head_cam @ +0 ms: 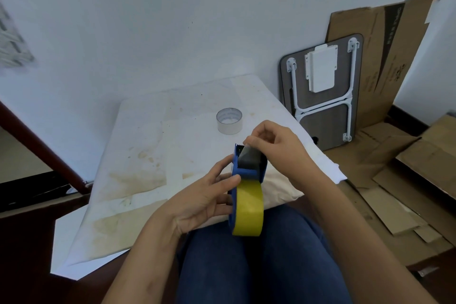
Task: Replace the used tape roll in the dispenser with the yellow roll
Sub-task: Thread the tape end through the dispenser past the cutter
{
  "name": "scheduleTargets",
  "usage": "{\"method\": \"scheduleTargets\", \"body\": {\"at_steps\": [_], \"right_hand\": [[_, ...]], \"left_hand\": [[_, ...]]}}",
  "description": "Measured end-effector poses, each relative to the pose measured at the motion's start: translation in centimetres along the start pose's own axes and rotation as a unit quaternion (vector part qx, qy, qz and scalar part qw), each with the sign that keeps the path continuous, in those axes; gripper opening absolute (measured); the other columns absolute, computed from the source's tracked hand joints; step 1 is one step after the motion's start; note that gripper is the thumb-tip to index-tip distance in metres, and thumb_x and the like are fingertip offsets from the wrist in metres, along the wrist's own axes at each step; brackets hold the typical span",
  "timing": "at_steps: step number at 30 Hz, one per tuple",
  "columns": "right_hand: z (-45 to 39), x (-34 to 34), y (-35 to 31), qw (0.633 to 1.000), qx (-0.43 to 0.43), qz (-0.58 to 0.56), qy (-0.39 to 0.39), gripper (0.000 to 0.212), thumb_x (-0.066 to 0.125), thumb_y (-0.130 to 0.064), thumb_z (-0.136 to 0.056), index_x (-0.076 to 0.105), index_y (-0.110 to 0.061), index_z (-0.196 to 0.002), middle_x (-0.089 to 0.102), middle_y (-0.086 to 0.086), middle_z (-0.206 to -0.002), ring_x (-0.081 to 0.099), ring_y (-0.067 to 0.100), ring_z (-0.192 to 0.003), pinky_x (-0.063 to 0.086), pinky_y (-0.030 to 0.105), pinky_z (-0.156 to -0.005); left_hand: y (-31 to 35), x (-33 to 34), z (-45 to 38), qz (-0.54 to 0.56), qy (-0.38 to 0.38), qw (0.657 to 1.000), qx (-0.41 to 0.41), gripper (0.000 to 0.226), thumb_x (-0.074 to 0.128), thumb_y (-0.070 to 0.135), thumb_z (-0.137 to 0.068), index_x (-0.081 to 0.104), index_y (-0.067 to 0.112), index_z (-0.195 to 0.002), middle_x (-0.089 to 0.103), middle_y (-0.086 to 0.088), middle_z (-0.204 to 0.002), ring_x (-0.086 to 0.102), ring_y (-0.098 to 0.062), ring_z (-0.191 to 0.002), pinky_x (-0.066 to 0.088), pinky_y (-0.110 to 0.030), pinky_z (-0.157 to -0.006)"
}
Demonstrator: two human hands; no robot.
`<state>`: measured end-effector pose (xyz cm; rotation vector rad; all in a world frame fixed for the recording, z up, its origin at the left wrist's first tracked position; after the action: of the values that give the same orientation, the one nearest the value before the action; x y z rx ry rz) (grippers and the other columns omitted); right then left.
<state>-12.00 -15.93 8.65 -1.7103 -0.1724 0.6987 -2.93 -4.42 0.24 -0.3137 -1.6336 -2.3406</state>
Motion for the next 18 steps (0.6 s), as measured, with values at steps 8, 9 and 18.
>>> {"method": "scheduleTargets", "body": {"at_steps": [8, 9, 18], "right_hand": [[-0.1, 0.1, 0.2, 0.993, -0.03, 0.11, 0.003, 0.011, 0.065, -0.028, -0.088, 0.064, -0.019, -0.083, 0.062, -0.006, -0.073, 0.053, 0.005, -0.064, 0.043, 0.021, -0.061], [-0.2, 0.2, 0.2, 0.991, -0.034, 0.128, 0.001, 0.011, 0.064, -0.03, -0.089, 0.063, -0.02, -0.083, 0.063, -0.006, -0.073, 0.053, 0.006, -0.064, 0.044, 0.022, -0.062], [-0.3, 0.0, -0.4, 0.984, -0.04, 0.17, 0.031, 0.013, 0.055, -0.033, -0.093, 0.057, -0.022, -0.086, 0.064, 0.002, -0.063, 0.054, 0.018, -0.058, 0.045, 0.034, -0.059]], "left_hand": [[-1.2, 0.1, -0.5, 0.018, 0.001, 1.0, -0.019, 0.069, 0.077, 0.009, -0.077, 0.055, 0.037, -0.137, 0.064, -0.013, -0.135, 0.069, -0.029, -0.11, 0.059, -0.044, -0.089], [-1.2, 0.2, -0.5, 0.018, -0.002, 1.0, -0.022, 0.071, 0.077, 0.006, -0.076, 0.054, 0.037, -0.137, 0.063, -0.013, -0.135, 0.07, -0.028, -0.11, 0.059, -0.041, -0.086], [-1.5, 0.8, -0.2, 0.0, -0.025, 0.999, -0.041, 0.069, 0.075, -0.001, -0.08, 0.056, 0.037, -0.134, 0.061, -0.012, -0.137, 0.068, -0.029, -0.115, 0.058, -0.042, -0.092]]}}
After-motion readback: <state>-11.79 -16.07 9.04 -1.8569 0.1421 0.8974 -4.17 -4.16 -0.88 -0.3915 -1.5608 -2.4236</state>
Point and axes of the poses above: each hand's wrist, its own z-axis away from the middle knuckle, its own x-axis out of the palm, y = z × x, the point moved 10 cm from there along -z, towards the middle knuckle
